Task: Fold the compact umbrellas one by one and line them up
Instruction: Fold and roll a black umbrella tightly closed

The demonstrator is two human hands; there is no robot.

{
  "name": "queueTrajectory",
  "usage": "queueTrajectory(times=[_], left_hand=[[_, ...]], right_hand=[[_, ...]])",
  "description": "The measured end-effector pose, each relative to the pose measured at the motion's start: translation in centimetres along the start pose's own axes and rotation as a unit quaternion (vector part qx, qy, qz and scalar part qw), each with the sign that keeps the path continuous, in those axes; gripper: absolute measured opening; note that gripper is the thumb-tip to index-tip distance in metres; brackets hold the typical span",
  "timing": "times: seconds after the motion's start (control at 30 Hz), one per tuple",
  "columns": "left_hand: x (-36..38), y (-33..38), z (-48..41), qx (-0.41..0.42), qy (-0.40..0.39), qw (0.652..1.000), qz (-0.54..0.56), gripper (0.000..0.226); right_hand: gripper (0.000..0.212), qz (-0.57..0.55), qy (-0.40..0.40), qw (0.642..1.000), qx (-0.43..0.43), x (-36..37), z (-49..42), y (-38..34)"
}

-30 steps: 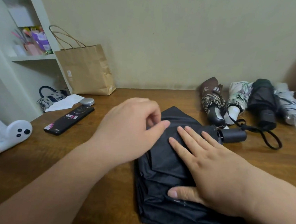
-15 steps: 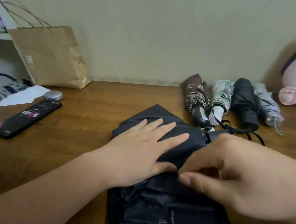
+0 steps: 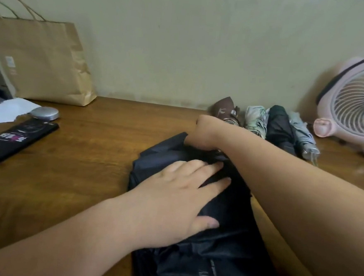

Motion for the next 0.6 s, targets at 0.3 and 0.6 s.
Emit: queueTrajectory(times=[0.3,0.6], left_hand=[[0.0,0.9,0.3,0.029,-0.048,0.998,0.006,0.067],[-0.2,1.9,1.1,0.055,-0.066,0.996,0.028,0.065]], right_hand=[[0.045,-0.413,-0.024,0.910,0.007,-2.0,-1.1,-0.9],[0.037,-0.637,0.064,0.763,-0.089,-4.8,4.3,2.0]])
Point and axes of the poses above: each hand's wrist, its own z-axis away from the middle knuckle, its own x-axis out of the palm, y = z × x, the point moved 3 cm from there along -z, towards the middle knuckle, and after that the axes turned 14 degrees about -z, right-handed, at the moved point
